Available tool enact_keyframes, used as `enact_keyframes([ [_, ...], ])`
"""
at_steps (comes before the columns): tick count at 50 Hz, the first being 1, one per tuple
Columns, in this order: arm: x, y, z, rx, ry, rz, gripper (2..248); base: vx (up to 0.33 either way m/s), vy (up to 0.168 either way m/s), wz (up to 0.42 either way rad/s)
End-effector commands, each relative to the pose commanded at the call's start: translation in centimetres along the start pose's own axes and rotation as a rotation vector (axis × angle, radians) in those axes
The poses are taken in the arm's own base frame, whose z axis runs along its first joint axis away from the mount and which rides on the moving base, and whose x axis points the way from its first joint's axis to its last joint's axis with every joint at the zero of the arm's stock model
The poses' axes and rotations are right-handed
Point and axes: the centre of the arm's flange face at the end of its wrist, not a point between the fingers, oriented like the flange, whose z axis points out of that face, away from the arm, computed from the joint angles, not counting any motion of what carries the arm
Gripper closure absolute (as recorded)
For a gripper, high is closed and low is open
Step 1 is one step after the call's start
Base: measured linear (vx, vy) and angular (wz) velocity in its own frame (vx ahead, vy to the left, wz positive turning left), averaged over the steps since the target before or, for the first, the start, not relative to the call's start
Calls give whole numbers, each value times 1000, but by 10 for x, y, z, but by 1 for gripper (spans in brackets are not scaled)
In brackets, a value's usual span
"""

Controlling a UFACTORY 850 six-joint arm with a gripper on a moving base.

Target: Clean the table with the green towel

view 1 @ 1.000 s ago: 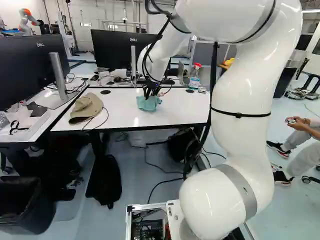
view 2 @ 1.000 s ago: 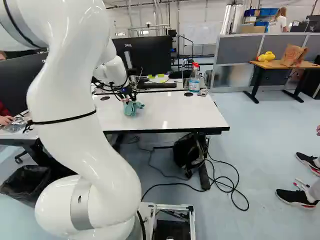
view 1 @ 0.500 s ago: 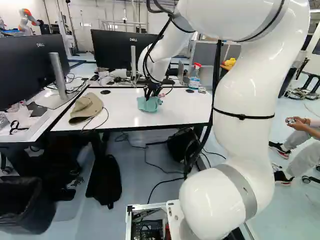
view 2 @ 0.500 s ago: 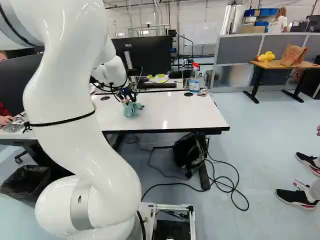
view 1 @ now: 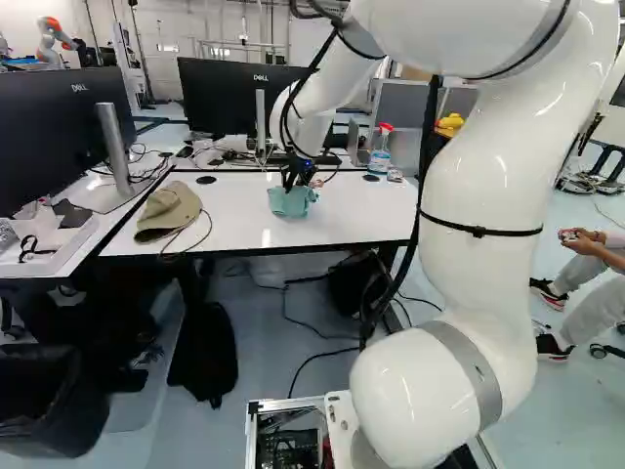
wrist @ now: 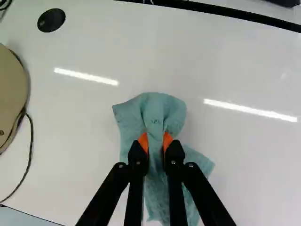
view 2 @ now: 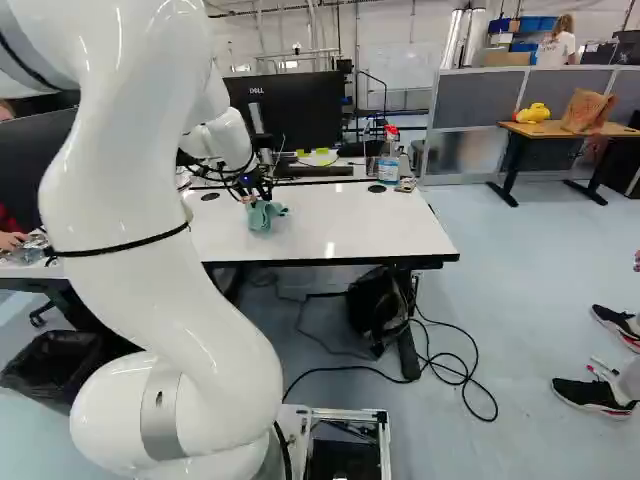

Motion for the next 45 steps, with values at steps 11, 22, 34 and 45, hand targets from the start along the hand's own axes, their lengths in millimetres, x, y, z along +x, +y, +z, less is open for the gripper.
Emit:
enact_keyframes([
  [11,3,2,-15,-2,24,3,197,0,0,0],
  [22,3,7,-23,-7,38,11,197,0,0,0],
  [34,1,15,-25,-15,37,24,197,0,0,0],
  [45,-9,28,-31,-27,33,44,197,0,0,0],
])
